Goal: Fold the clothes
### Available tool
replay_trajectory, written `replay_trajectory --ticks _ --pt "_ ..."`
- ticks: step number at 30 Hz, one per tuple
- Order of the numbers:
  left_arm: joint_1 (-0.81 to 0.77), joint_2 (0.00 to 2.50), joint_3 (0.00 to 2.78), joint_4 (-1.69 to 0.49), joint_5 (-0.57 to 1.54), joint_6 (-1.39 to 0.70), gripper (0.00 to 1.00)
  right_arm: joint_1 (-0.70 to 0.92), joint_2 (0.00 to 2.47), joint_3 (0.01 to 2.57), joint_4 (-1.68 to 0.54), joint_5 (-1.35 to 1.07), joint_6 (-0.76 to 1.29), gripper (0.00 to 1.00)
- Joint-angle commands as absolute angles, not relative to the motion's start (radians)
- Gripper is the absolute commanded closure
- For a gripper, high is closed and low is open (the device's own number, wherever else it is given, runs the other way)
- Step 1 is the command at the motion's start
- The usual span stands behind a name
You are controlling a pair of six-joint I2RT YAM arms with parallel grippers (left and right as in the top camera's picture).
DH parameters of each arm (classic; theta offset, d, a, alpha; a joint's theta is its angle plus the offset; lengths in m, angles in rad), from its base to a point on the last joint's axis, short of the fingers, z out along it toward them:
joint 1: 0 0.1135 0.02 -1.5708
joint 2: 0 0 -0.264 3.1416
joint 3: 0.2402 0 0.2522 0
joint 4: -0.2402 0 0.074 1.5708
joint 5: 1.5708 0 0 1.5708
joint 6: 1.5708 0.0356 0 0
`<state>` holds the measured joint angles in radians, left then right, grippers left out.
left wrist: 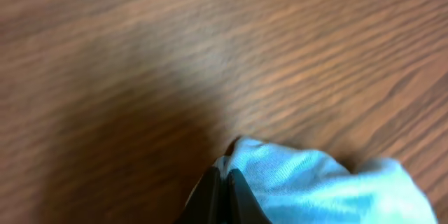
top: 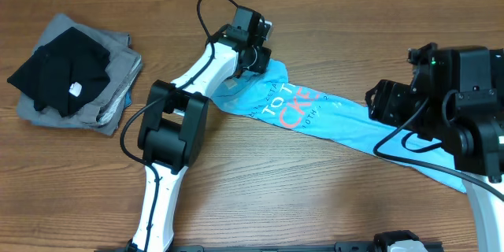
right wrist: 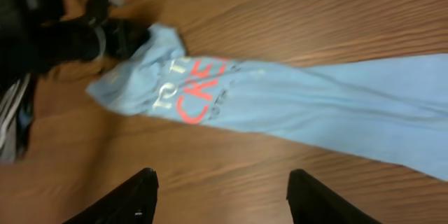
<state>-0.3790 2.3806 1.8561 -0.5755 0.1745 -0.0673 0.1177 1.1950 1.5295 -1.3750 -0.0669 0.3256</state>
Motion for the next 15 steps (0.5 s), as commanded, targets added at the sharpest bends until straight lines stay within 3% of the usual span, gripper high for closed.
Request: replay_trajectory --ticks 1,7,12,15 --pt "-0.315 2.32 1.898 -0.664 0.134 -0.057 0.96 0.115 1.198 1.485 -1.343 0.091 0.408 0.34" --pt "-0.196 2.138 1.962 -0.859 0.118 -0.04 0.96 0.065 1.259 1.383 -1.289 0.157 0.474 0.33" --pt "-0.104 1.995 1.962 -0.974 0.104 -0.017 0.96 -0.084 1.347 1.323 -1.244 0.153 0.498 0.3" --pt "-0.07 1.945 1.962 -1.031 0.1 0.002 0.96 -0.183 1.406 1.317 -1.23 0.12 0.492 0.23"
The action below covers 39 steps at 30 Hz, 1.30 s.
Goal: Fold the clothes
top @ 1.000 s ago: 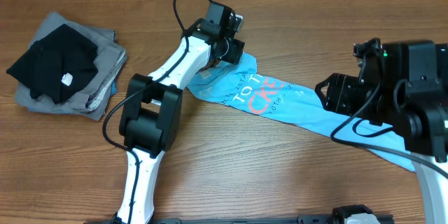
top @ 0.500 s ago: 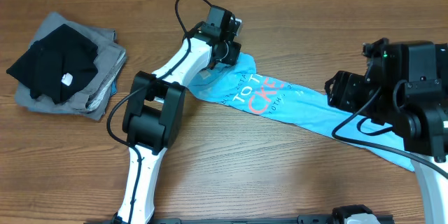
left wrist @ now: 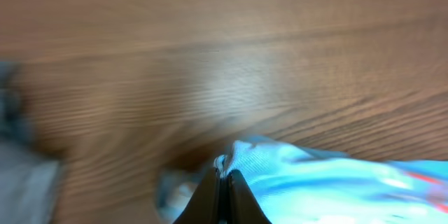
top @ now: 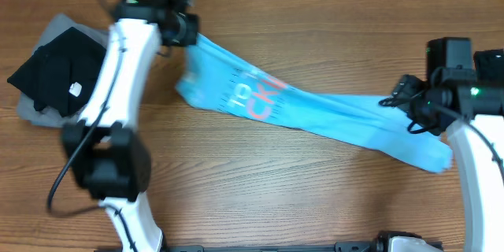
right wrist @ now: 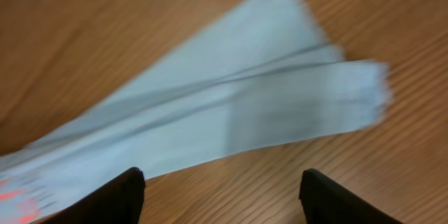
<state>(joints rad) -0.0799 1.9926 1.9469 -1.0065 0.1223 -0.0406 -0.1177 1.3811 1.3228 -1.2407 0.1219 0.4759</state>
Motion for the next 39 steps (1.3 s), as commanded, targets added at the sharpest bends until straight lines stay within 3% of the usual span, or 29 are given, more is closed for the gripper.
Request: replay_trajectory --ticks 1,7,13,24,33,35,37,39 --pt "-0.062 1.932 1.962 -1.053 0.096 0.002 0.96 -0.22 1.428 1.317 -1.218 0.064 0.459 0.23" --pt "-0.052 1.909 1.962 -1.119 0.07 0.025 0.96 -0.299 1.56 1.304 -1.128 -0.299 0.211 0.2" --pt "-0.053 1.908 1.962 -1.129 0.07 0.027 0.96 -0.276 1.695 1.249 -1.048 -0.236 0.238 0.31" --pt "-0.052 1.892 1.962 -1.145 0.071 0.027 0.96 -0.274 1.855 1.247 -0.682 -0.218 0.259 0.34" --pt "-0.052 1.839 1.962 -1.167 0.07 0.027 0.96 -0.271 1.98 1.247 -0.609 -0.135 0.262 0.37" --pt "-0.052 1.825 1.962 -1.167 0.07 0.027 0.96 -0.266 1.991 1.247 -0.614 -0.141 0.261 0.48" --pt "-0.052 1.812 1.962 -1.168 0.07 0.027 0.96 -0.264 1.992 1.247 -0.614 -0.166 0.257 0.73" --pt "-0.052 1.8 1.962 -1.172 0.068 0.027 0.96 -0.264 1.98 1.257 -0.621 -0.191 0.257 0.91"
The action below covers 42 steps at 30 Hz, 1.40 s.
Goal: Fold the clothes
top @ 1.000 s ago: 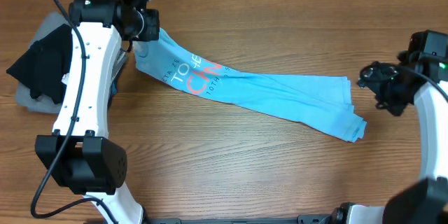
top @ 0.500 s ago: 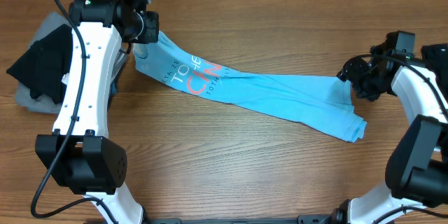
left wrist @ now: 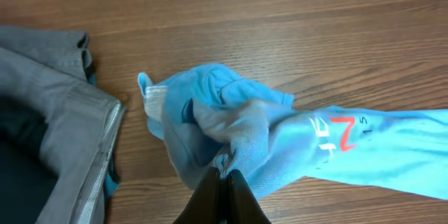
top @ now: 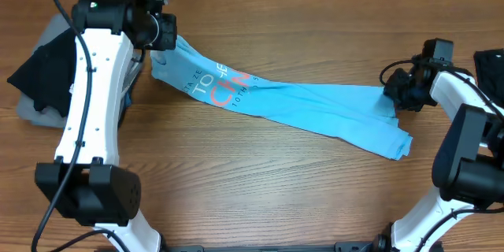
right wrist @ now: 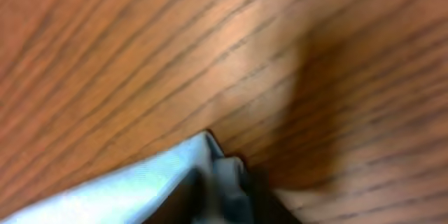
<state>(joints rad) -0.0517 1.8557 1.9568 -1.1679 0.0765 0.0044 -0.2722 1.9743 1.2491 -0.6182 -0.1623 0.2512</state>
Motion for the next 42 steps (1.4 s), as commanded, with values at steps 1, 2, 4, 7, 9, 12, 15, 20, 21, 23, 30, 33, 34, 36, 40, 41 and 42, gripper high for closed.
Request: replay_trajectory --ticks 1,2,4,7,9,12,15,20,21,23,30,33,34,36,40,41,42 --pt "-0.052 1.792 1.962 -1.175 0.063 0.027 0.96 -0.265 1.967 1.265 -0.63 -0.207 0.253 0.95" --pt "-0.052 1.785 1.962 -1.178 0.05 0.027 0.96 -0.27 1.947 1.278 -0.643 -0.216 0.249 0.96" --pt "-0.052 1.769 1.962 -1.184 0.005 0.027 0.96 -0.277 1.901 1.306 -0.678 -0.227 0.231 0.96" --pt "-0.052 1.735 1.962 -1.194 -0.048 0.023 0.96 -0.293 1.8 1.351 -0.738 -0.226 0.232 0.96" --pt "-0.051 1.707 1.962 -1.196 -0.068 0.023 0.96 -0.305 1.729 1.364 -0.764 -0.218 0.237 0.96" --pt "-0.051 1.663 1.962 -1.194 -0.092 0.022 0.96 -0.33 1.615 1.365 -0.786 -0.175 0.273 0.96" --pt "-0.051 1.623 1.962 -1.193 -0.136 0.01 0.96 -0.358 1.535 1.365 -0.819 -0.13 0.307 0.96" --pt "-0.051 1.566 1.962 -1.192 -0.219 -0.021 0.96 -0.402 1.431 1.365 -0.835 -0.123 0.335 0.96" --pt "-0.051 1.555 1.962 -1.19 -0.215 -0.026 0.96 -0.405 1.417 1.365 -0.831 -0.124 0.334 0.96" --pt "-0.051 1.542 1.962 -1.19 -0.21 -0.026 0.96 -0.405 1.406 1.365 -0.829 -0.134 0.336 0.96" --pt "-0.051 1.478 1.962 -1.223 -0.211 -0.027 0.96 -0.401 1.399 1.366 -0.948 -0.167 0.338 0.96" --pt "-0.051 1.427 1.962 -1.211 -0.213 -0.024 0.96 -0.401 1.382 1.367 -0.982 -0.175 0.337 0.96" --pt "-0.051 1.412 1.962 -1.2 -0.213 -0.022 0.96 -0.4 1.381 1.366 -0.978 -0.179 0.338 0.96" --pt "-0.051 1.394 1.962 -1.181 -0.212 -0.013 0.96 -0.398 1.391 1.361 -0.944 -0.206 0.347 0.96" --pt "-0.051 1.402 1.959 -1.187 -0.207 -0.014 0.96 -0.39 1.451 1.336 -0.821 -0.256 0.398 0.96" --pt "-0.051 1.412 1.959 -1.196 -0.204 -0.014 0.96 -0.384 1.475 1.331 -0.797 -0.257 0.405 0.96" --pt "-0.051 1.424 1.959 -1.206 -0.197 -0.013 0.96 -0.376 1.508 1.328 -0.77 -0.256 0.415 0.96"
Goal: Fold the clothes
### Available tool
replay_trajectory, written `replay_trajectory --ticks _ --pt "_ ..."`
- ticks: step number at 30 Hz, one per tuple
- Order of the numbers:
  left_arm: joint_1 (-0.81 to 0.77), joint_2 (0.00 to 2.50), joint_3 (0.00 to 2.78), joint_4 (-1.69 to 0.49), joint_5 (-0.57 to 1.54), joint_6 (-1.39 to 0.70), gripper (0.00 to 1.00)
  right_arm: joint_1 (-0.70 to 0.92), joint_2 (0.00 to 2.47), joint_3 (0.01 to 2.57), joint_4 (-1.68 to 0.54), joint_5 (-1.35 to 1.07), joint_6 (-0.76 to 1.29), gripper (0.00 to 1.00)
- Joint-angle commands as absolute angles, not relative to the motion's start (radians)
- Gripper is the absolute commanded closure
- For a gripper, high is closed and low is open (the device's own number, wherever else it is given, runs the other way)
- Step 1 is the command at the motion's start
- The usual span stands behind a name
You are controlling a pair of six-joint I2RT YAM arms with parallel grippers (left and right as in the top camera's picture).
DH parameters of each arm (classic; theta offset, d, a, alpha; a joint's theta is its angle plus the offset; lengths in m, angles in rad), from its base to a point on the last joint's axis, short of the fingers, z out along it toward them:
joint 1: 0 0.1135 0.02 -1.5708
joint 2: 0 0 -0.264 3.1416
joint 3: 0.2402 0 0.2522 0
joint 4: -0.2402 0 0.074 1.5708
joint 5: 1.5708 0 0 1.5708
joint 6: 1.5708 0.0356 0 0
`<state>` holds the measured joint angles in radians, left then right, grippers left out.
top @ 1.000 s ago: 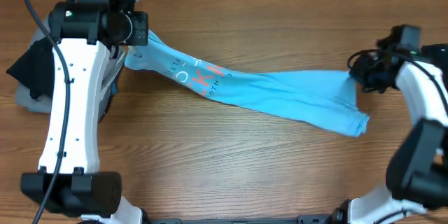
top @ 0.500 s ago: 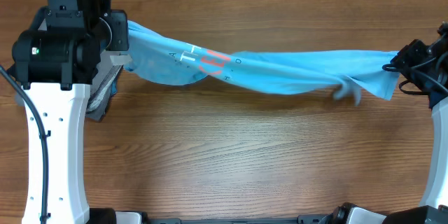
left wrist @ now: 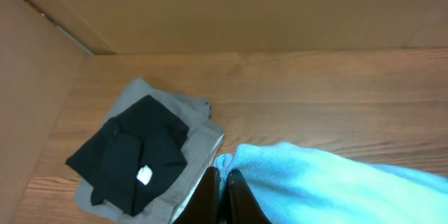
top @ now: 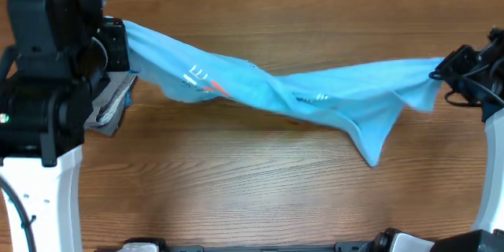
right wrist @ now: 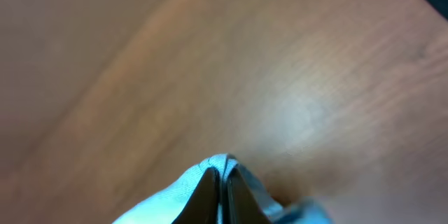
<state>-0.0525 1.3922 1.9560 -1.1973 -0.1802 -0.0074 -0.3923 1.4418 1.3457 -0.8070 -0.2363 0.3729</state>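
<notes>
A light blue garment (top: 276, 87) with red and white lettering hangs stretched in the air between my two grippers, sagging in the middle, one part drooping at the right. My left gripper (top: 118, 35) is shut on its left end, high above the table; the left wrist view shows the blue cloth (left wrist: 315, 182) pinched between the left gripper's (left wrist: 222, 175) jaws. My right gripper (top: 441, 69) is shut on the right end, with cloth (right wrist: 175, 199) nipped between the right gripper's (right wrist: 221, 171) jaws.
A pile of folded clothes, grey (left wrist: 196, 140) with a black piece (left wrist: 133, 150) on top, lies at the table's left, mostly hidden under my left arm (top: 47, 71) in the overhead view. A wall (left wrist: 210, 7) runs along the far edge.
Both grippers have risen with the garment's ends. The blue garment lay stretched on the table; now it hangs off the table between them. The right end has moved further right.
At first my left gripper held one end of the blue garment near the table's middle while my right gripper was open above it. Then the left end was by the folded pile, the right still open. Later the right gripper was shut on the other end; now the garment hangs stretched.
</notes>
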Motion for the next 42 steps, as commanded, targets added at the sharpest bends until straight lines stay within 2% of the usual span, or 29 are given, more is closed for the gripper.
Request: replay_trajectory --ticks 1,3,4,5,8,15,18,23,30,42 --pt "-0.051 1.44 1.959 -1.218 -0.181 -0.013 0.96 -0.369 1.543 1.328 -0.745 -0.256 0.417 0.96" --pt "-0.053 1.469 1.959 -1.237 -0.163 -0.014 0.96 -0.358 1.616 1.328 -0.688 -0.255 0.417 0.9" --pt "-0.053 1.484 1.959 -1.246 -0.159 -0.014 0.96 -0.356 1.658 1.328 -0.652 -0.256 0.416 0.78" --pt "-0.053 1.5 1.959 -1.254 -0.159 -0.014 0.96 -0.356 1.699 1.328 -0.632 -0.257 0.403 0.7" --pt "-0.053 1.53 1.959 -1.273 -0.16 -0.014 0.96 -0.367 1.757 1.329 -0.679 -0.268 0.385 0.69" --pt "-0.053 1.537 1.959 -1.274 -0.159 -0.014 0.96 -0.375 1.744 1.328 -0.976 -0.334 0.386 0.62" --pt "-0.053 1.537 1.959 -1.275 -0.159 -0.014 0.96 -0.346 1.747 1.306 -1.092 -0.316 0.381 0.62" --pt "-0.053 1.537 1.959 -1.275 -0.159 -0.014 0.95 -0.274 1.747 1.185 -1.109 -0.384 0.359 0.63" --pt "-0.053 1.537 1.959 -1.275 -0.156 -0.014 0.95 -0.155 1.747 0.989 -0.959 -0.453 0.39 0.63" --pt "-0.053 1.537 1.959 -1.275 -0.145 -0.014 0.93 -0.145 1.747 0.892 -0.794 -0.447 0.461 0.62"
